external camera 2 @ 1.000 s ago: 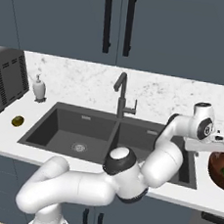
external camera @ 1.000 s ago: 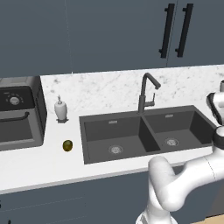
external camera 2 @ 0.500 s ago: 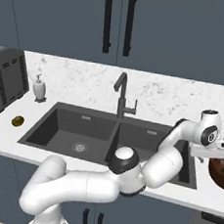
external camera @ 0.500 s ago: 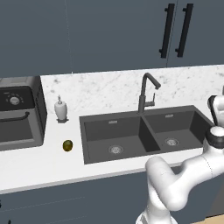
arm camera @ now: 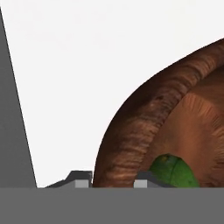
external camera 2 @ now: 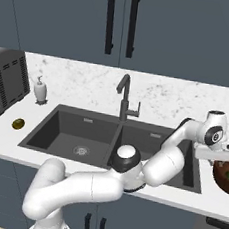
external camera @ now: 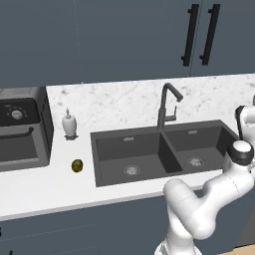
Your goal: Pick the avocado from the sink and place it in the bowl. Then pick the bowl and place it in the microwave. Then close the microwave door and press the start button.
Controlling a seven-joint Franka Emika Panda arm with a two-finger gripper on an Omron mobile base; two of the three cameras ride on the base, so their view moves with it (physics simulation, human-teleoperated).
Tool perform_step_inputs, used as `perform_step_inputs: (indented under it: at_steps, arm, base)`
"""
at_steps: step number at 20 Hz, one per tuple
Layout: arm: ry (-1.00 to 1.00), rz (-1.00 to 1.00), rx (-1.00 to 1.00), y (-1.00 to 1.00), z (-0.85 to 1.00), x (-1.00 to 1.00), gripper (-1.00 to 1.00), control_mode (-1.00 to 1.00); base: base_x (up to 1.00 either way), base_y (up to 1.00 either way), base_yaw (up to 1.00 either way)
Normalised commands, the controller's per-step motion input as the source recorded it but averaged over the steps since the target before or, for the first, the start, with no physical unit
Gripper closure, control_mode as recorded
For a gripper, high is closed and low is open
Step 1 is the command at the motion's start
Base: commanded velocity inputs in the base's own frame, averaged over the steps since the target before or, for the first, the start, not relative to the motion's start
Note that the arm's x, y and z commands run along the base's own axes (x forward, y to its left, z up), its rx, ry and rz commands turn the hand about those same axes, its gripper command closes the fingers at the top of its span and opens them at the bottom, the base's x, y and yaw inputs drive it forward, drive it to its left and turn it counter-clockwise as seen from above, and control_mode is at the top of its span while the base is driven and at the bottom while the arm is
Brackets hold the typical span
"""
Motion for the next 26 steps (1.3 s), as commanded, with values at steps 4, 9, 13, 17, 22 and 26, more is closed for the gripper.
perform_step_inputs:
  at_steps: [4,9,13,17,22,26]
  arm:
    - [-0.01,0.1,-0.06,0.25,-0.09,-0.44,1.0,-1.0]
    - [-0.12,0.32,-0.26,0.84,-0.02,-0.55,1.0,-1.0]
    - [-0.18,0.43,-0.35,1.0,-0.12,-0.42,1.0,-1.0]
    - [-0.15,0.43,-0.3,1.0,-0.26,-0.49,1.0,-1.0]
    - [-0.04,0.33,-0.05,0.59,0.21,-0.68,1.0,-1.0]
    - [0.01,0.29,0.0,0.51,0.51,-0.83,1.0,-1.0]
  base:
    - [0.0,0.0,0.0]
    - [0.0,0.0,0.0]
    - [0.0,0.0,0.0]
    - [0.0,0.0,0.0]
    - [0.0,0.0,0.0]
    - [0.0,0.0,0.0]
